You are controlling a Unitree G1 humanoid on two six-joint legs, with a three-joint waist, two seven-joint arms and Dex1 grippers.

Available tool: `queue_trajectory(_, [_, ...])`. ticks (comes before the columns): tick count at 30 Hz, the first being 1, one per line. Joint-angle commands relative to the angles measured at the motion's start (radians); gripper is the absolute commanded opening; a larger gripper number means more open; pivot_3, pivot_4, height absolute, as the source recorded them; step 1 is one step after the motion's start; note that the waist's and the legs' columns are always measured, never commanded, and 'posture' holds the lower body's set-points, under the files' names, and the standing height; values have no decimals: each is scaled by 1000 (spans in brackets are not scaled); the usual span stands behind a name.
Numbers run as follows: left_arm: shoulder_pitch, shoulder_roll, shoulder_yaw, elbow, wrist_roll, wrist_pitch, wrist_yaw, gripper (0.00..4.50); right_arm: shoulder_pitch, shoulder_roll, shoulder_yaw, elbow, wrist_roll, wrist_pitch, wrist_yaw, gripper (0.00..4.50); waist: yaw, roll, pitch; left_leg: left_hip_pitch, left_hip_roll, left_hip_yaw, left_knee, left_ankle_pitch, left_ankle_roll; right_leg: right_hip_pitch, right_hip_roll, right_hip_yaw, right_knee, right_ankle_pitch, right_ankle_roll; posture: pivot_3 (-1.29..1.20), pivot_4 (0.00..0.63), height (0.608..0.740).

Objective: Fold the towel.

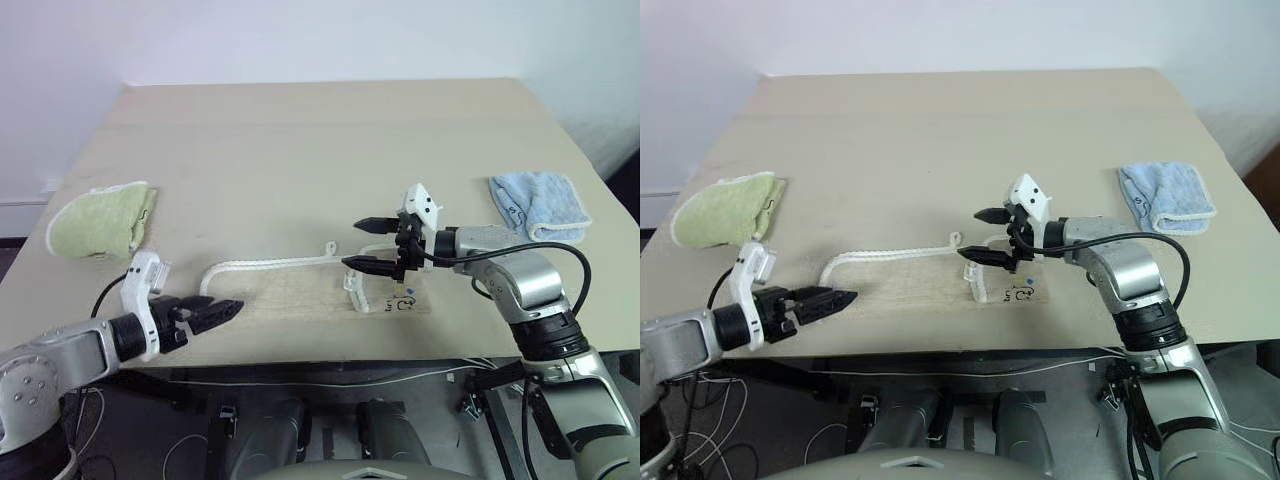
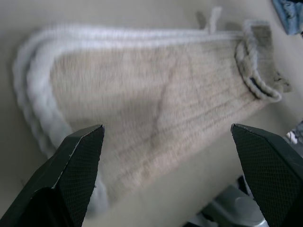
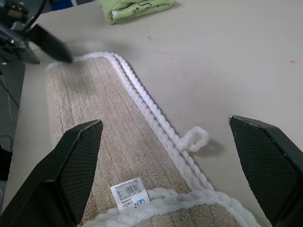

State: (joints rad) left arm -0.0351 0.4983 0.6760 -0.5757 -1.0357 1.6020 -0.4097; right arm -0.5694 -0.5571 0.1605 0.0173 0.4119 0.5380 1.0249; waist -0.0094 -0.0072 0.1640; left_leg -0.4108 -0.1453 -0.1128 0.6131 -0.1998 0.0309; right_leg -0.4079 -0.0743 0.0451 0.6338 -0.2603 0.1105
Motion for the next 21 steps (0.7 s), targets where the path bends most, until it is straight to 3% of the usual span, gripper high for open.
queue_trajectory(1, [25,-19,80,-10,-176,12,134,4492,-26,10,2,-5,-14,-35,20,4484,0,0,0,0,0,0,0,0,0,0,0,0,0,0,0,0,150,740])
queue_trajectory(4, [97,-29,109,52,-407,-44,361,4492,-29,12,12,8,-29,-55,36,4484,-1,0,0,0,0,0,0,0,0,0,0,0,0,0,0,0,150,740])
queue_trajectory(7, [249,95,7,84,-755,-281,639,4492,-38,18,11,16,-32,-59,45,4484,-3,0,0,1,0,0,-1,0,0,0,0,2,0,0,0,0,150,740])
queue_trajectory(9, [329,173,-49,71,-899,-420,745,4492,-41,21,10,20,-33,-63,50,4484,1,1,0,0,0,0,-1,0,0,-1,0,2,0,0,-1,0,150,740])
queue_trajectory(14, [437,245,-103,19,-937,-617,771,4492,-44,26,10,40,-44,-83,62,4484,11,1,1,1,0,2,-1,0,0,1,-1,2,-1,-3,-7,0,150,740])
queue_trajectory(21, [469,226,-183,67,-937,-732,810,4492,-51,40,15,57,-67,-104,62,4484,21,2,1,1,0,3,-4,0,0,0,-1,2,-3,-4,-8,0,150,740])
